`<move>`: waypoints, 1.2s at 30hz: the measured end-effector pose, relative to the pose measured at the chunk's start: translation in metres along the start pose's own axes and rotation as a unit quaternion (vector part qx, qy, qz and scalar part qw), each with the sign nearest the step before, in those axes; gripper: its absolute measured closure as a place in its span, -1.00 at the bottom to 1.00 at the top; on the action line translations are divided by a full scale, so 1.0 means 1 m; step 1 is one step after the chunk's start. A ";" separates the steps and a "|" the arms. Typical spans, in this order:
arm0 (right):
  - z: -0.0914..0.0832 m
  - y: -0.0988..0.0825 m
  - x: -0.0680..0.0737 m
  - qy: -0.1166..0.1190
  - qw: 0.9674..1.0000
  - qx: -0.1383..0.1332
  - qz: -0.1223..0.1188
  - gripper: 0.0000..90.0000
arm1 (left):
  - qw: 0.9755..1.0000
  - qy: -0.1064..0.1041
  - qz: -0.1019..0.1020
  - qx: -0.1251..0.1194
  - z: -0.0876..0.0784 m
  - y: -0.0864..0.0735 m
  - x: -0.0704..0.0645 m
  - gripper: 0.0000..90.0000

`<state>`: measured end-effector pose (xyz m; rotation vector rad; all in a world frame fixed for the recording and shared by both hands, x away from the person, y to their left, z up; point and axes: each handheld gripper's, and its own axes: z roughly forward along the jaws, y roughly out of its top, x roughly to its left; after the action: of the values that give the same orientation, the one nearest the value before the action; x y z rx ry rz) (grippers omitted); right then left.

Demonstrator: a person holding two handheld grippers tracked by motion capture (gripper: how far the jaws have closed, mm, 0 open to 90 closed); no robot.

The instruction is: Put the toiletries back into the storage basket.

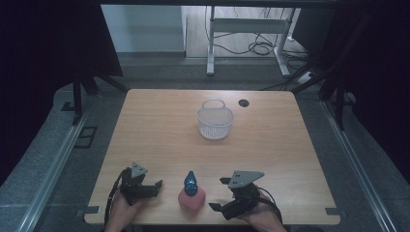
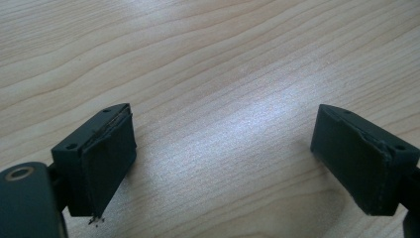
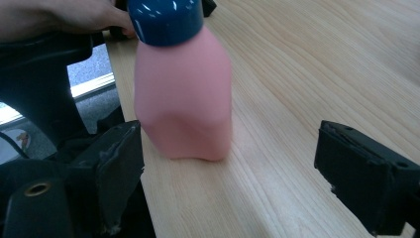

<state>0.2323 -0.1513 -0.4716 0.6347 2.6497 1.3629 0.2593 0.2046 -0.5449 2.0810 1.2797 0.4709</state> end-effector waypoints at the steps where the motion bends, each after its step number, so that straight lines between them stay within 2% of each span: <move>1: 0.001 0.001 0.001 0.001 1.000 0.000 -0.001 -0.72 | 1.000 0.000 0.001 0.000 0.000 0.000 0.000 -0.78; 7: 0.005 0.012 0.005 0.008 1.000 0.003 -0.013 -0.67 | 1.000 0.000 0.000 0.000 0.000 0.000 0.000 -0.78; 21: 0.013 0.028 0.008 0.022 1.000 0.000 -0.018 -0.49 | 1.000 0.000 0.000 0.000 0.000 0.000 0.000 -0.78; 30: 0.019 0.040 0.014 0.027 0.999 0.004 -0.034 -0.38 | 1.000 0.000 0.000 0.000 0.000 0.000 0.000 -0.78; 36: 0.023 0.048 0.016 0.036 0.999 0.003 -0.040 -0.23 | 1.000 0.000 0.001 0.000 0.000 0.000 0.000 -0.78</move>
<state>0.2391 -0.1027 -0.4461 0.4825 2.7036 1.3821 0.2593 0.2047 -0.5448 2.0826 1.2784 0.4703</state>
